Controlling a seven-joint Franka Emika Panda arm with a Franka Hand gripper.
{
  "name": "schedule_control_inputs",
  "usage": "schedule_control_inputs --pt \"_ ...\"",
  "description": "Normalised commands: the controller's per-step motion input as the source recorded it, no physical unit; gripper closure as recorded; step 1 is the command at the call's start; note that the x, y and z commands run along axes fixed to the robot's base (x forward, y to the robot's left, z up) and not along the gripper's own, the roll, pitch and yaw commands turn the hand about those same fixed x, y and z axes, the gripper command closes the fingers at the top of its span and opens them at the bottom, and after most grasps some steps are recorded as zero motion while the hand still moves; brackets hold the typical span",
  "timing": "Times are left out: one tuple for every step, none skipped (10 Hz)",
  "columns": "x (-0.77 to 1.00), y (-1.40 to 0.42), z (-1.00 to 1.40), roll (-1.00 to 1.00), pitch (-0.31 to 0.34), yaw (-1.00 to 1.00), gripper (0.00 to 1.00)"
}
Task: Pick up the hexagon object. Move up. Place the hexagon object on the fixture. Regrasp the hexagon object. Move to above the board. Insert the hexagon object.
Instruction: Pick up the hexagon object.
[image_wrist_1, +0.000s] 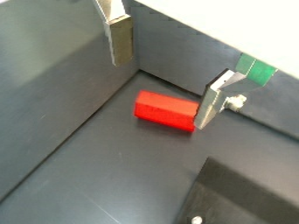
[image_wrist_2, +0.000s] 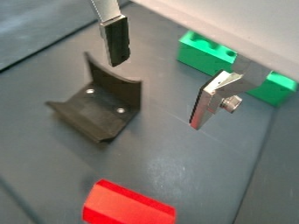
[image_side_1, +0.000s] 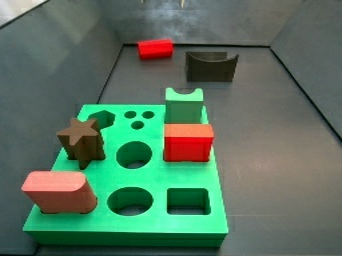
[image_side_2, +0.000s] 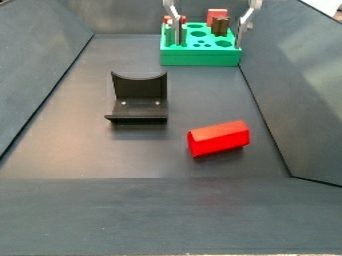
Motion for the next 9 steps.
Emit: schedule_control_inputs --pt "0.00 0.00 -0.31 0.00 0.000 -1.00 0.00" --pt "0.00 0.00 -0.32 0.00 -0.010 -1.00 0.00" --pt "0.02 0.00 -0.34 0.00 -0.009 -1.00 0.00" --pt "0.01 0.01 -0.37 0.00 0.000 -1.00 0.00" --pt "0.00 0.05 -0.37 0.00 0.000 -0.99 0.00" --pt "0.00 0.08 -0.40 0.00 0.000 -0.96 0.00" --pt "0.00 0.08 -0.40 0.00 0.000 -0.97 0.00" --pt "0.00 0.12 -0.38 0.00 0.000 -0.93 0.00" --pt "0.00 0.13 -0.40 0.00 0.000 -0.92 0.00"
